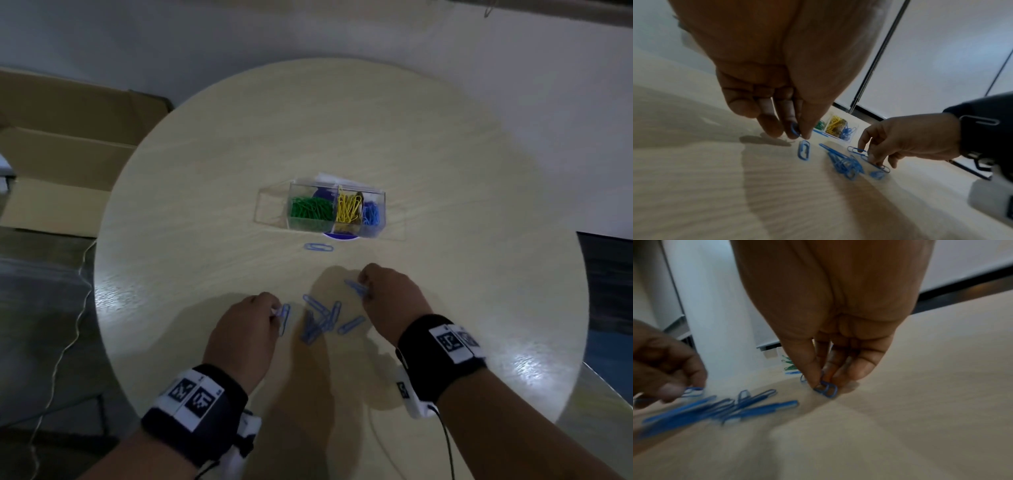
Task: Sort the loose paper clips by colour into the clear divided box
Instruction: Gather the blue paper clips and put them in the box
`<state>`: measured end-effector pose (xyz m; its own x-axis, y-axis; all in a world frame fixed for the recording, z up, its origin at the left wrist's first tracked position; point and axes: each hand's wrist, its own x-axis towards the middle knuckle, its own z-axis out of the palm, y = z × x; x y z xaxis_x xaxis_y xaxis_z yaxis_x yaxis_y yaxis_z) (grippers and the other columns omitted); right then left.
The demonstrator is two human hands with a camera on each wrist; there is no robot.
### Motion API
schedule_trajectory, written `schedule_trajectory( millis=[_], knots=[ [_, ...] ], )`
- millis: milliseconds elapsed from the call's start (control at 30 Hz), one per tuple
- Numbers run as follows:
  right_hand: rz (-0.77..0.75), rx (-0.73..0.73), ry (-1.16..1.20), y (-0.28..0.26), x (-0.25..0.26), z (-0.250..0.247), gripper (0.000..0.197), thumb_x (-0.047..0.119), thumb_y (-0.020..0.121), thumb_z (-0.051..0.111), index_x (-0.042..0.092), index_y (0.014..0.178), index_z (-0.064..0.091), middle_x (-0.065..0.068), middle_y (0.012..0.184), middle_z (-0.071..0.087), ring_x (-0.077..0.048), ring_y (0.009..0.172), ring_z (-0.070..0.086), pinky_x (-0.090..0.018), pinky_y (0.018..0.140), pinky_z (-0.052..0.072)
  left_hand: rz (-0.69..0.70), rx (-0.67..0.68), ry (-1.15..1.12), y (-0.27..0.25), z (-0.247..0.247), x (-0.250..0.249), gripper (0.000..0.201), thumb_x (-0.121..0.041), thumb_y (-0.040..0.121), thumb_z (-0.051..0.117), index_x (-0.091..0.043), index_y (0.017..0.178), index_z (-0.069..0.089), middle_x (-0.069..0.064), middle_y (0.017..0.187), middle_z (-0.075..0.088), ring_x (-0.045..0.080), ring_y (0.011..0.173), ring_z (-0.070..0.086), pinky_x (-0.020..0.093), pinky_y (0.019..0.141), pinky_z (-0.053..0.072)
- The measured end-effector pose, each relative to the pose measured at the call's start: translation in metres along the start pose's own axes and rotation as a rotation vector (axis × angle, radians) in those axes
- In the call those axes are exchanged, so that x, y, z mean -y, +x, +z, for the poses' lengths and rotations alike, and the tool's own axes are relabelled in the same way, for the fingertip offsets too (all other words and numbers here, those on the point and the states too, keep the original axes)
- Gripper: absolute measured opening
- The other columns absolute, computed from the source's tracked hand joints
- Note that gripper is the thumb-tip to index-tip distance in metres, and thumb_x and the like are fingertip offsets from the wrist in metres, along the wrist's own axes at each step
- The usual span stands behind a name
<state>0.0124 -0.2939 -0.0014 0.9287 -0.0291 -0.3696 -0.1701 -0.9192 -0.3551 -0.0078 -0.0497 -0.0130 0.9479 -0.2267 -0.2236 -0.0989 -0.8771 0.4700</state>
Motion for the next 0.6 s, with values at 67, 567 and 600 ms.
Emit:
schedule_trajectory(
  millis=[67,567,600],
  knots=[
    [-0.118,0.001,-0.072,-0.016,-0.002,0.003,0.027,0.012,0.078,0.057,0.015,0.104,0.064,-0.012,0.095,0.062,-0.037,0.088,0.059,-0.039,0.076,0.046,0.026,-0.003,0.056,0.001,0.003,-0.003,0.005,-0.023,0.09,0.057,-0.022,0.091,0.061,0.002,0.086,0.06,0.028,0.083,0.059,0.036,0.07,0.046],
    [-0.045,0.048,-0.02,-0.054,0.0,0.036,0.021,0.015,0.068,0.062,0.019,0.088,0.065,-0.007,0.085,0.063,-0.033,0.08,0.06,-0.035,0.069,0.048,0.014,0.122,0.047,0.002,0.015,-0.009,0.002,-0.02,0.088,0.059,-0.019,0.086,0.059,0.002,0.086,0.056,0.027,0.084,0.057,0.036,0.071,0.042],
    [-0.035,0.052,-0.023,-0.055,0.001,0.035,0.018,0.016,0.068,0.061,0.019,0.085,0.065,-0.008,0.084,0.062,-0.034,0.079,0.06,-0.036,0.067,0.047,-0.004,0.118,0.019,0.003,0.014,-0.008,0.002,-0.021,0.087,0.061,-0.021,0.088,0.06,0.001,0.087,0.059,0.026,0.087,0.058,0.034,0.073,0.042]
  ],
)
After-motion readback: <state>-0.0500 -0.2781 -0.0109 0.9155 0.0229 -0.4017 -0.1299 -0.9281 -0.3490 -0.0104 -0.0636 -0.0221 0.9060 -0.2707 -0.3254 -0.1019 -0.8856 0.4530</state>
